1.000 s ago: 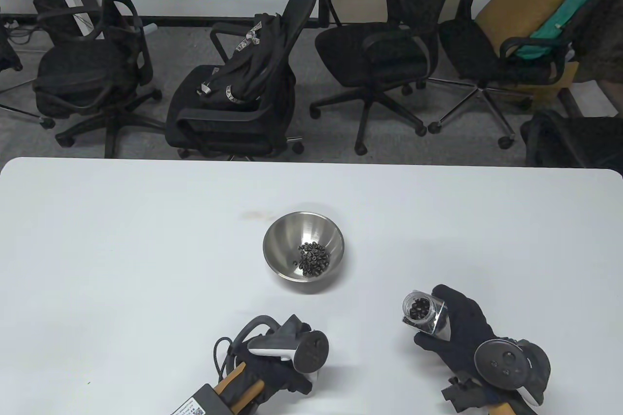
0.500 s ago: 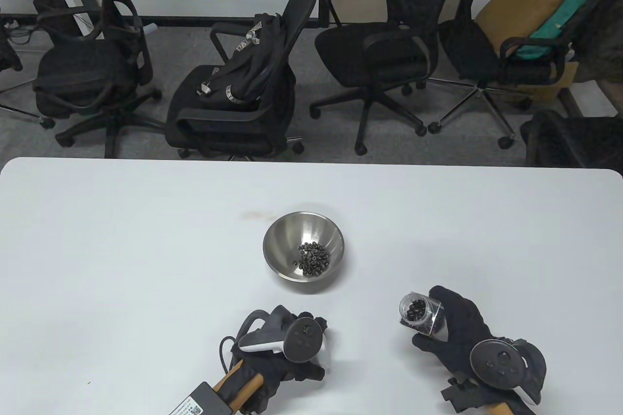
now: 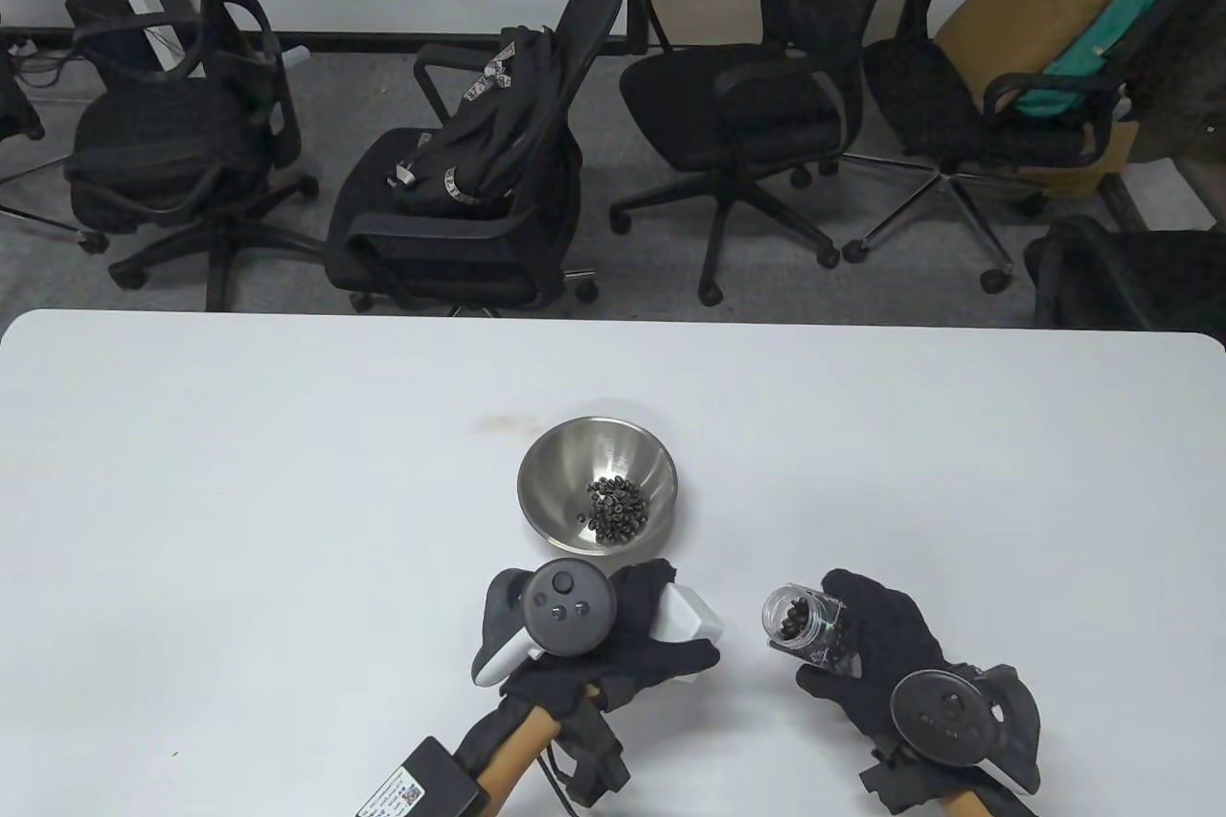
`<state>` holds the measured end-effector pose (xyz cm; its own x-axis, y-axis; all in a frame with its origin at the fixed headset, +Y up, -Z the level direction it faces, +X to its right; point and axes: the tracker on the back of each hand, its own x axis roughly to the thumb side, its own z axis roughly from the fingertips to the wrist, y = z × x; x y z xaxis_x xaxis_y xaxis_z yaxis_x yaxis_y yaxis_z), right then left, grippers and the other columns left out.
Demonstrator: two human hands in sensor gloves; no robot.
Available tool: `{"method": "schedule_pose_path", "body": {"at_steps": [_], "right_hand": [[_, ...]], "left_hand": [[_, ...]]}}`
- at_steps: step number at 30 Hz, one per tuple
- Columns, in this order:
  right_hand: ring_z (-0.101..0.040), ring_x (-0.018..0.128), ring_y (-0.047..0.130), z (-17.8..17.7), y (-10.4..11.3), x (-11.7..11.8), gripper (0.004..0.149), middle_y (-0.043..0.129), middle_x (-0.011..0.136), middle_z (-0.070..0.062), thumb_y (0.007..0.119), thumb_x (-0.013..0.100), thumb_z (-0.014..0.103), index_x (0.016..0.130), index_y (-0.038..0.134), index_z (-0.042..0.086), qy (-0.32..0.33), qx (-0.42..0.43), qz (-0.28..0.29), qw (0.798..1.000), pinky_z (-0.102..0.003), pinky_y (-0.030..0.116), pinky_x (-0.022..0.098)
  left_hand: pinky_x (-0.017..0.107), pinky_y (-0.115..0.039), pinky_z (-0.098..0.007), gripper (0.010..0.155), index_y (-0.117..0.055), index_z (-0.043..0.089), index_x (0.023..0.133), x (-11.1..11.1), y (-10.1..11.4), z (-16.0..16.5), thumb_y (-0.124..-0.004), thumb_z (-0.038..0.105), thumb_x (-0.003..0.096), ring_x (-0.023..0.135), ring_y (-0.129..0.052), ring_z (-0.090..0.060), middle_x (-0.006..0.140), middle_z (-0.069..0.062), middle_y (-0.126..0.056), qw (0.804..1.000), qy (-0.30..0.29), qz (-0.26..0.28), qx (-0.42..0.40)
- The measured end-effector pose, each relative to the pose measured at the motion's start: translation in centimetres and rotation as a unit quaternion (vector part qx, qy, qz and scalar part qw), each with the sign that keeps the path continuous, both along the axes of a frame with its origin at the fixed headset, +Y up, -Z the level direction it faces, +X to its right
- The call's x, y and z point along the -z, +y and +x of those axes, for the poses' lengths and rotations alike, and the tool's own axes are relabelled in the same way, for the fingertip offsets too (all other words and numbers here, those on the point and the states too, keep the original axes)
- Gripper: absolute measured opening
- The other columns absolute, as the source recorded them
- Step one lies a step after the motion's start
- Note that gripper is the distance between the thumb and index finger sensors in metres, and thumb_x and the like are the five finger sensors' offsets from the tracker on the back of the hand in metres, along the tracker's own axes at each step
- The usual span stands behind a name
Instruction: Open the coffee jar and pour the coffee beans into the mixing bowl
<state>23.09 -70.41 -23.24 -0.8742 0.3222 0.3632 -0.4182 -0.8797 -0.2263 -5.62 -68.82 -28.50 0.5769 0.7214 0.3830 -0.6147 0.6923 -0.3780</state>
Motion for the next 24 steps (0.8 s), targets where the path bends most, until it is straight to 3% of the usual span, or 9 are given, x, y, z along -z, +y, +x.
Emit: {"method": "schedule_pose_path", "body": {"at_steps": [8, 15, 24], "right_hand": [[-0.04, 0.089, 0.067, -1.7, -0.7, -0.2, 0.091, 0.063, 0.105, -0.02, 0.097, 0.041, 0.044, 0.111, 0.049, 0.011, 0.018, -0.053, 0.001, 0.998, -0.06, 0.064, 0.068], [-0.04, 0.088, 0.068, -3.0, -1.0, -0.4, 0.091, 0.063, 0.105, -0.02, 0.097, 0.041, 0.045, 0.111, 0.05, 0.01, 0.021, -0.094, 0.004, 0.995, -0.059, 0.065, 0.068], [-0.04, 0.088, 0.068, -3.8, -1.1, -0.7, 0.091, 0.064, 0.105, -0.021, 0.097, 0.041, 0.045, 0.111, 0.05, 0.01, 0.023, -0.121, 0.012, 0.992, -0.059, 0.065, 0.068]], "left_hand": [[0.056, -0.085, -0.051, 0.097, -0.059, -0.012, 0.111, -0.3, 0.0, 2.2, -0.087, 0.06, 0.052, 0.077, -0.092, -0.043, 0.097, -0.032, -0.074, 0.999, 0.0, -0.008, -0.037], [0.054, -0.087, -0.05, 0.097, -0.061, -0.013, 0.109, -0.4, -0.8, 2.6, -0.087, 0.061, 0.052, 0.074, -0.095, -0.043, 0.095, -0.033, -0.076, 0.999, -0.004, -0.032, -0.031], [0.05, -0.09, -0.048, 0.098, -0.062, -0.014, 0.108, -0.8, -1.1, 3.3, -0.085, 0.063, 0.0517, 0.07, -0.098, -0.042, 0.092, -0.034, -0.078, 1.0, -0.002, -0.025, -0.016]]}}
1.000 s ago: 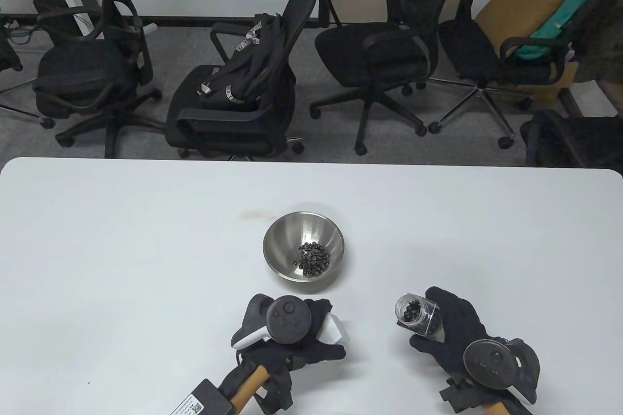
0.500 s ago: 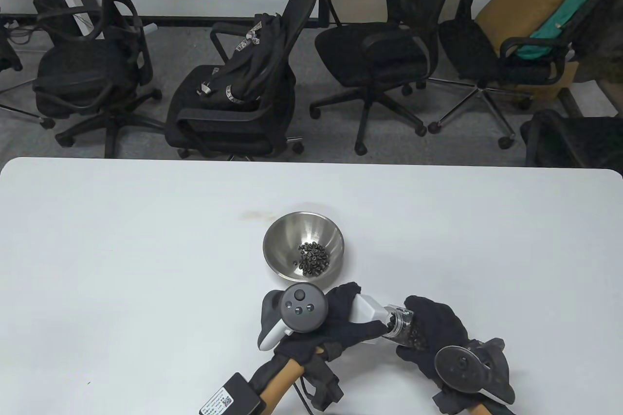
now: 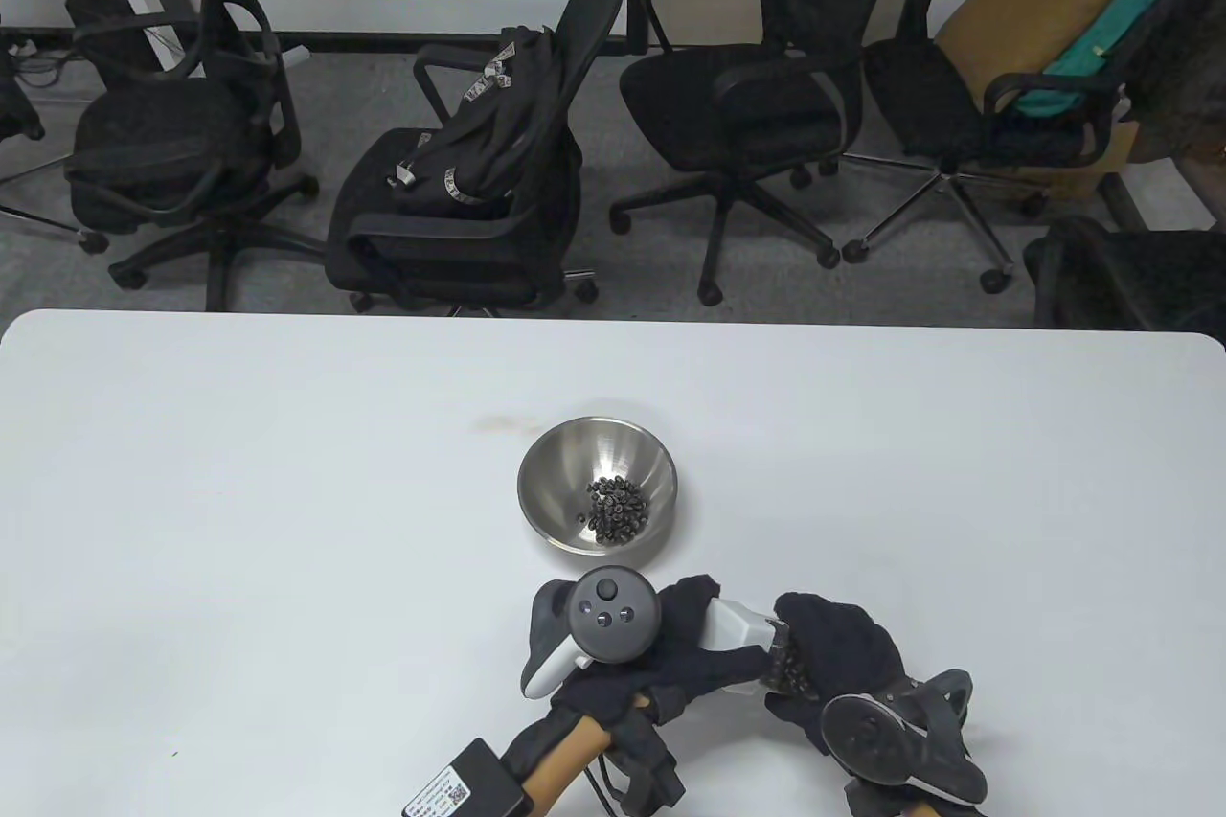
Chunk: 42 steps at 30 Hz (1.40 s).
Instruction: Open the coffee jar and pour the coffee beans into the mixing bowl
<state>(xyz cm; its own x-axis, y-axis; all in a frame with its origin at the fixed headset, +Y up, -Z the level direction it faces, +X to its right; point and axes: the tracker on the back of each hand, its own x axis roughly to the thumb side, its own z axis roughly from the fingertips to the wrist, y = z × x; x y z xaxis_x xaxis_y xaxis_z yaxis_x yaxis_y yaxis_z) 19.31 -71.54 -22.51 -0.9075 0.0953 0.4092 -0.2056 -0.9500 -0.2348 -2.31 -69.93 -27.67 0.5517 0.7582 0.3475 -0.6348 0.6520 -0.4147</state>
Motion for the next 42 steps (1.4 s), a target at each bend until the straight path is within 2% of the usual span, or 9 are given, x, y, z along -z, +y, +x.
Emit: {"method": "schedule_pose_path", "body": {"at_steps": [11, 18, 23, 29, 34, 38, 42], "right_hand": [[-0.04, 0.087, 0.069, -0.6, 0.2, -0.4, 0.091, 0.064, 0.104, -0.021, 0.097, 0.04, 0.045, 0.11, 0.051, 0.01, -0.001, -0.026, 0.018, 0.999, -0.059, 0.065, 0.068], [-0.04, 0.087, 0.069, -0.6, 0.2, -0.5, 0.091, 0.065, 0.104, -0.021, 0.097, 0.04, 0.045, 0.11, 0.051, 0.01, 0.004, -0.035, 0.021, 0.999, -0.059, 0.066, 0.068], [-0.04, 0.087, 0.069, -0.4, 0.2, -0.5, 0.09, 0.065, 0.104, -0.02, 0.097, 0.04, 0.045, 0.11, 0.052, 0.01, 0.012, -0.035, 0.016, 0.999, -0.059, 0.066, 0.068], [-0.039, 0.088, 0.069, -0.4, 0.3, -0.6, 0.091, 0.065, 0.104, -0.02, 0.097, 0.04, 0.045, 0.11, 0.052, 0.011, 0.023, -0.038, 0.015, 0.999, -0.058, 0.065, 0.068], [-0.039, 0.088, 0.069, -0.3, 0.2, -0.6, 0.09, 0.065, 0.104, -0.02, 0.098, 0.039, 0.045, 0.11, 0.052, 0.011, 0.03, -0.034, 0.012, 0.999, -0.058, 0.066, 0.069], [-0.039, 0.088, 0.069, -0.2, 0.2, -0.6, 0.091, 0.066, 0.104, -0.02, 0.098, 0.039, 0.044, 0.11, 0.052, 0.011, 0.034, -0.031, 0.01, 0.999, -0.058, 0.066, 0.068], [-0.039, 0.087, 0.069, -0.1, 0.3, -0.7, 0.09, 0.066, 0.104, -0.019, 0.098, 0.039, 0.045, 0.11, 0.053, 0.011, 0.034, -0.033, 0.011, 0.999, -0.058, 0.066, 0.069]], "left_hand": [[0.046, -0.093, -0.045, 0.099, -0.063, -0.016, 0.106, -0.1, -0.7, 0.4, -0.083, 0.065, 0.0526, 0.066, -0.102, -0.039, 0.089, -0.034, -0.08, 1.0, 0.003, -0.015, 0.016], [0.05, -0.092, -0.048, 0.099, -0.06, -0.016, 0.108, -0.1, -0.7, 0.6, -0.085, 0.062, 0.0519, 0.07, -0.1, -0.042, 0.092, -0.034, -0.077, 1.0, -0.021, -0.005, 0.016], [0.056, -0.088, -0.051, 0.098, -0.057, -0.012, 0.11, -0.3, -0.3, 0.8, -0.089, 0.057, 0.05, 0.078, -0.096, -0.044, 0.098, -0.033, -0.074, 0.996, -0.064, 0.052, 0.034], [0.065, -0.083, -0.054, 0.097, -0.054, -0.006, 0.114, -0.9, 0.2, 1.2, -0.095, 0.052, 0.0476, 0.088, -0.091, -0.045, 0.105, -0.029, -0.069, 0.981, -0.12, 0.135, 0.074], [0.07, -0.079, -0.055, 0.096, -0.052, -0.001, 0.115, -1.8, 0.7, 1.6, -0.097, 0.048, 0.046, 0.095, -0.086, -0.044, 0.109, -0.025, -0.066, 0.961, -0.148, 0.204, 0.111], [0.072, -0.077, -0.055, 0.096, -0.05, 0.004, 0.116, -2.7, 1.0, 2.0, -0.099, 0.045, 0.0448, 0.099, -0.084, -0.042, 0.111, -0.022, -0.064, 0.938, -0.161, 0.268, 0.148], [0.073, -0.076, -0.055, 0.096, -0.049, 0.004, 0.116, -2.8, 1.0, 2.2, -0.099, 0.044, 0.0449, 0.1, -0.082, -0.042, 0.112, -0.021, -0.062, 0.934, -0.163, 0.276, 0.157]]}}
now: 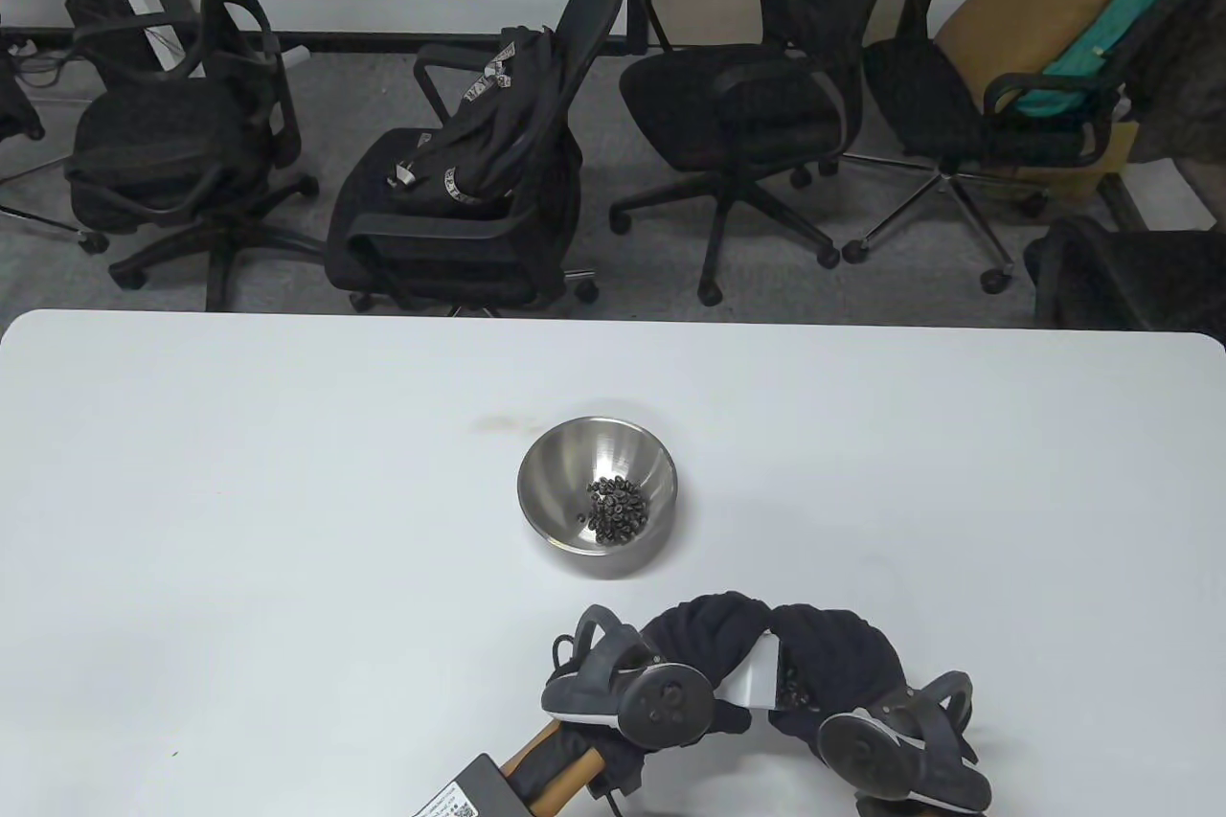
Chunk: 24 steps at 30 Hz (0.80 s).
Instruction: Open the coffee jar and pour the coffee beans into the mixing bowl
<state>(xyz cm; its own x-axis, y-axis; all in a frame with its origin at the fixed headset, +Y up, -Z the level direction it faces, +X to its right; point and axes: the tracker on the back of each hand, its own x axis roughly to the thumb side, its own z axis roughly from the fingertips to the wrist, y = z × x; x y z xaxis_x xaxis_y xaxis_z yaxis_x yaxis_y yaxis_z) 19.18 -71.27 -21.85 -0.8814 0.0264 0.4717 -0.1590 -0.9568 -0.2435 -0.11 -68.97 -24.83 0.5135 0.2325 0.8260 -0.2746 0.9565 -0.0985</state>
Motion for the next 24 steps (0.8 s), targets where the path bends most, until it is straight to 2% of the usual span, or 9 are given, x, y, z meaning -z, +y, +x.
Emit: {"method": "schedule_pose_path", "body": {"at_steps": [2, 4, 6, 8, 11, 13, 14, 17, 24], "right_hand": [[-0.039, 0.087, 0.069, 0.0, 0.0, 0.0, 0.091, 0.066, 0.104, -0.019, 0.098, 0.039, 0.044, 0.11, 0.052, 0.011, -0.001, -0.001, 0.0, 1.0, -0.058, 0.066, 0.068], [-0.039, 0.088, 0.069, 0.0, 0.0, 0.0, 0.091, 0.066, 0.104, -0.02, 0.098, 0.039, 0.044, 0.11, 0.053, 0.011, -0.001, -0.003, -0.002, 1.0, -0.058, 0.066, 0.069], [-0.039, 0.088, 0.069, 0.0, -0.1, 0.1, 0.091, 0.066, 0.104, -0.02, 0.098, 0.039, 0.044, 0.11, 0.052, 0.011, -0.002, -0.003, -0.004, 1.0, -0.058, 0.066, 0.069], [-0.04, 0.087, 0.069, 0.1, -0.1, 0.2, 0.091, 0.066, 0.104, -0.02, 0.098, 0.039, 0.044, 0.11, 0.052, 0.011, -0.006, -0.005, -0.003, 1.0, -0.058, 0.066, 0.068], [-0.04, 0.088, 0.069, 0.1, 0.0, 0.2, 0.091, 0.066, 0.104, -0.02, 0.098, 0.039, 0.044, 0.11, 0.052, 0.01, -0.02, -0.009, 0.005, 1.0, -0.059, 0.066, 0.068], [-0.04, 0.087, 0.069, 0.1, 0.0, 0.2, 0.091, 0.065, 0.104, -0.02, 0.098, 0.04, 0.044, 0.11, 0.052, 0.01, -0.028, -0.01, 0.01, 1.0, -0.059, 0.066, 0.068], [-0.04, 0.087, 0.069, 0.1, 0.0, 0.2, 0.091, 0.065, 0.104, -0.02, 0.098, 0.04, 0.044, 0.11, 0.052, 0.01, -0.033, -0.013, 0.013, 0.999, -0.059, 0.066, 0.068], [-0.04, 0.087, 0.069, 0.0, 0.0, 0.1, 0.091, 0.065, 0.104, -0.02, 0.098, 0.04, 0.044, 0.11, 0.052, 0.01, -0.035, -0.018, 0.017, 0.999, -0.059, 0.066, 0.068], [-0.04, 0.087, 0.069, -0.2, 0.0, 0.1, 0.091, 0.065, 0.104, -0.02, 0.098, 0.039, 0.044, 0.11, 0.052, 0.01, -0.028, -0.019, 0.016, 0.999, -0.059, 0.066, 0.068]], "left_hand": [[0.074, -0.074, -0.056, 0.097, -0.046, 0.004, 0.117, 0.1, -0.1, 0.0, -0.098, 0.044, 0.0458, 0.101, -0.081, -0.043, 0.113, -0.022, -0.06, 1.0, -0.005, -0.009, 0.004], [0.076, -0.069, -0.058, 0.104, -0.035, 0.0, 0.119, 0.2, -0.2, 0.0, -0.096, 0.046, 0.0477, 0.106, -0.073, -0.046, 0.117, -0.027, -0.049, 0.999, -0.01, -0.026, 0.021], [0.077, -0.062, -0.064, 0.114, -0.027, -0.005, 0.12, 0.3, -0.2, -0.3, -0.089, 0.058, 0.048, 0.108, -0.063, -0.053, 0.119, -0.034, -0.039, 0.999, -0.008, -0.046, 0.006], [0.075, -0.063, -0.066, 0.115, -0.028, -0.008, 0.12, 0.5, -0.1, -0.7, -0.076, 0.07, 0.0497, 0.106, -0.061, -0.056, 0.119, -0.037, -0.039, 0.998, 0.016, -0.062, -0.027], [0.067, -0.074, -0.06, 0.112, -0.038, -0.013, 0.118, 1.2, -0.3, -1.6, -0.065, 0.074, 0.0525, 0.095, -0.074, -0.054, 0.112, -0.038, -0.054, 0.981, 0.103, -0.128, -0.107], [0.061, -0.079, -0.056, 0.11, -0.046, -0.016, 0.116, 1.6, -0.8, -2.0, -0.067, 0.073, 0.0537, 0.086, -0.082, -0.052, 0.106, -0.04, -0.063, 0.955, 0.165, -0.208, -0.132], [0.059, -0.08, -0.055, 0.111, -0.046, -0.018, 0.115, 2.0, -1.3, -2.0, -0.068, 0.073, 0.0545, 0.083, -0.083, -0.052, 0.104, -0.04, -0.064, 0.944, 0.158, -0.261, -0.125], [0.057, -0.082, -0.053, 0.112, -0.049, -0.02, 0.113, 2.6, -2.5, -1.9, -0.071, 0.073, 0.0544, 0.08, -0.086, -0.051, 0.101, -0.041, -0.067, 0.916, 0.151, -0.349, -0.129], [0.055, -0.084, -0.051, 0.104, -0.053, -0.018, 0.111, 2.8, -2.9, -1.6, -0.081, 0.065, 0.0553, 0.077, -0.089, -0.047, 0.098, -0.038, -0.071, 0.913, 0.139, -0.36, -0.134]]}}
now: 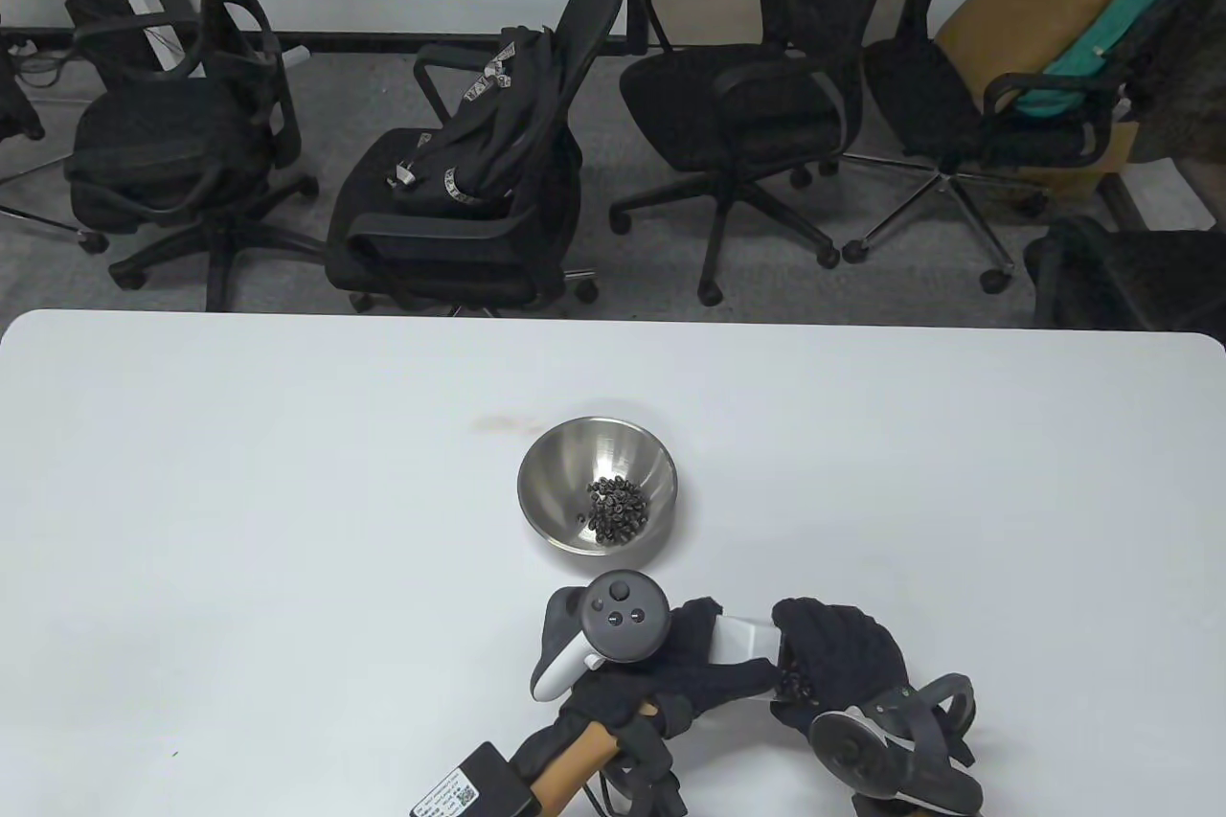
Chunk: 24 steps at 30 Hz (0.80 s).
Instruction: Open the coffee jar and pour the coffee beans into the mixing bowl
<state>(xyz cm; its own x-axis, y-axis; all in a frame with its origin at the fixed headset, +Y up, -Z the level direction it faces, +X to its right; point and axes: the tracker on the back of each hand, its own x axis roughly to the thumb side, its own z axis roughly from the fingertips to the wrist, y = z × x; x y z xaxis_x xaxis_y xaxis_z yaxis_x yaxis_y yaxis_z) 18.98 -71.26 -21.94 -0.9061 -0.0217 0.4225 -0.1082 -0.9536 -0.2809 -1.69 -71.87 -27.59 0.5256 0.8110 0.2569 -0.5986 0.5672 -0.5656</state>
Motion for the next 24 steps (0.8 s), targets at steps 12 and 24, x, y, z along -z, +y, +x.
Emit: {"method": "schedule_pose_path", "body": {"at_steps": [12, 24], "right_hand": [[-0.04, 0.088, 0.069, 0.0, 0.0, 0.0, 0.091, 0.066, 0.104, -0.02, 0.098, 0.039, 0.044, 0.11, 0.052, 0.01, 0.012, 0.005, -0.005, 1.0, -0.058, 0.065, 0.069], [-0.04, 0.088, 0.069, 0.2, -0.1, 0.0, 0.091, 0.066, 0.104, -0.021, 0.098, 0.039, 0.044, 0.11, 0.052, 0.008, 0.025, 0.015, -0.016, 0.999, -0.058, 0.066, 0.069]], "left_hand": [[0.064, -0.078, -0.057, 0.099, -0.048, -0.012, 0.115, -0.3, 1.0, 0.3, -0.091, 0.052, 0.0531, 0.087, -0.083, -0.049, 0.105, -0.034, -0.065, 0.993, -0.062, 0.095, 0.03], [0.074, -0.071, -0.059, 0.095, -0.046, 0.004, 0.118, -2.0, 2.1, 1.3, -0.097, 0.042, 0.0481, 0.101, -0.077, -0.044, 0.115, -0.022, -0.06, 0.931, -0.136, 0.312, 0.13]]}}
